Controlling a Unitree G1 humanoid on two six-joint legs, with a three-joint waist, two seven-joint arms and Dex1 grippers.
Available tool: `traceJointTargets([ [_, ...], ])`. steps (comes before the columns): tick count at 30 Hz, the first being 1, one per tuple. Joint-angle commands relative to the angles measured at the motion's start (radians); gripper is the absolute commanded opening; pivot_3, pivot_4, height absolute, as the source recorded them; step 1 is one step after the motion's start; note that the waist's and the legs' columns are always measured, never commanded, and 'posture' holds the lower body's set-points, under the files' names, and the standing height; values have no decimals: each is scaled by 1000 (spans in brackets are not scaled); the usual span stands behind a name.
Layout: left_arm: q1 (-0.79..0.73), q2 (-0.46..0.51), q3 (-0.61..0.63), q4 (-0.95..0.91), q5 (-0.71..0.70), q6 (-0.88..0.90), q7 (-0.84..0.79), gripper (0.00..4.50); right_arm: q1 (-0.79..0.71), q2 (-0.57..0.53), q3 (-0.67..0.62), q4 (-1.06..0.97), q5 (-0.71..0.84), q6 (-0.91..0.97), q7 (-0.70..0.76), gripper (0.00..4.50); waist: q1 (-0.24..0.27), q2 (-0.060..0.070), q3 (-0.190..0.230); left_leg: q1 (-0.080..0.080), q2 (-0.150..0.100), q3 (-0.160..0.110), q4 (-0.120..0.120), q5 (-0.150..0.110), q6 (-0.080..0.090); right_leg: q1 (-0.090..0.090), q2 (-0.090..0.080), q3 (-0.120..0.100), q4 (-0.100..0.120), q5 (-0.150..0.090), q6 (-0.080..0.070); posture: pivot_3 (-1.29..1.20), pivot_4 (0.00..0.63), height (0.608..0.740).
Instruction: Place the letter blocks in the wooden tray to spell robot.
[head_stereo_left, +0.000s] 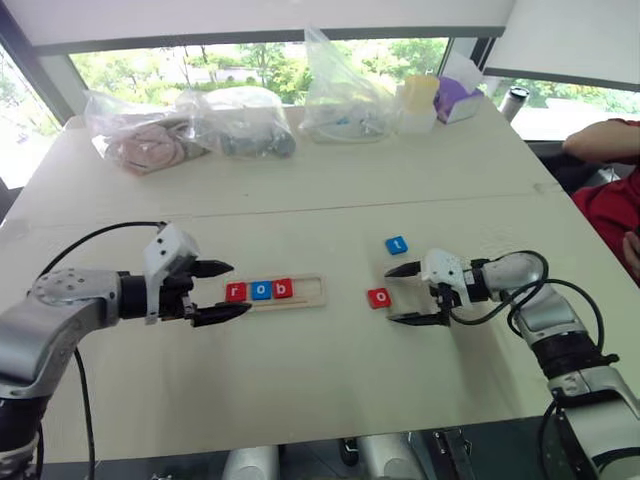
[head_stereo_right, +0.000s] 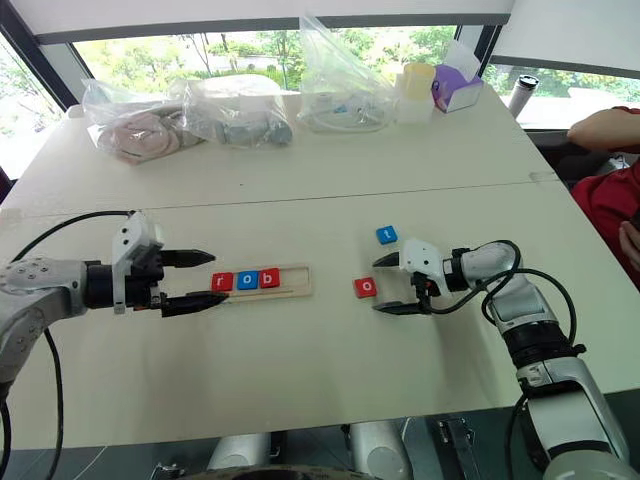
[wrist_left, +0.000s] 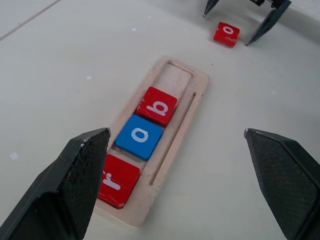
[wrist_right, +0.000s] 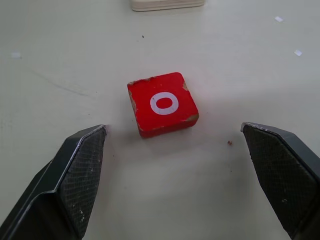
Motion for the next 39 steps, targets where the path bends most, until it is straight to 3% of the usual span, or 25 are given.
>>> traceJointTargets([
  [1, 5, 12, 26, -24, -10, -3, 1, 4500, -9, 31, 22, 4, -8, -33, 8, 4215, -3, 0, 0, 0, 0, 0, 0, 0, 0, 0, 0, 0, 0, 0, 0, 0, 150, 740],
  [3, -2, 12, 24, -19, -9, -4, 2, 4500, -18, 43, 20, 0, -4, -29, 8, 3647, -3, 0, 0, 0, 1, 0, 0, 0, 0, 0, 2, 0, 0, 1, -1, 0, 150, 740],
  [8, -5, 15, 16, -3, 7, -17, -2, 4500, -33, 52, 12, -29, 6, 12, -7, 1263, -2, 0, 0, 1, 3, 0, 0, 0, 0, 0, 4, 0, 0, 3, -4, 0, 150, 740],
  [9, -3, 17, 18, 0, 8, -20, -5, 4500, -38, 51, 11, -45, 7, 39, -18, 1137, -2, 0, 0, 1, 3, 0, 1, 0, 0, 0, 4, 0, 1, 3, -5, 0, 150, 740],
  [12, 2, 25, 23, 9, 11, -23, -11, 4500, -58, 59, 3, -100, 34, 144, -37, 1141, -1, 0, 0, 1, 3, 0, 2, 0, -1, 0, 4, 0, 2, 2, -7, 0, 150, 740],
  [16, 28, 58, 38, 40, 22, -45, -45, 4500, -148, 125, 5, -246, 133, 455, -82, 1141, -10, 1, 0, 1, 4, 1, 2, 0, -1, -2, 6, 2, 3, 3, -8, 0, 150, 740],
  [22, 55, 78, 27, 56, 58, -87, -57, 4500, -262, 250, 138, -116, -64, 305, -203, 1141, 0, 1, 0, 1, 4, -1, 1, 0, -1, -3, 7, 0, 5, 2, -10, 0, 150, 740],
  [28, 80, 50, 37, 13, 47, -75, -17, 4500, -272, 272, 220, -58, -131, 240, -176, 1141, 5, 1, 0, -2, 4, 1, 2, 0, -1, -3, 4, 0, 1, 3, -7, 0, 150, 740],
  [39, 118, 28, 54, -15, 38, -74, 29, 4500, -305, 335, 245, 38, -177, 189, -180, 1141, -3, 1, 0, 0, 5, 0, 2, 0, -1, -3, 6, 0, 4, 3, -8, 0, 150, 740],
])
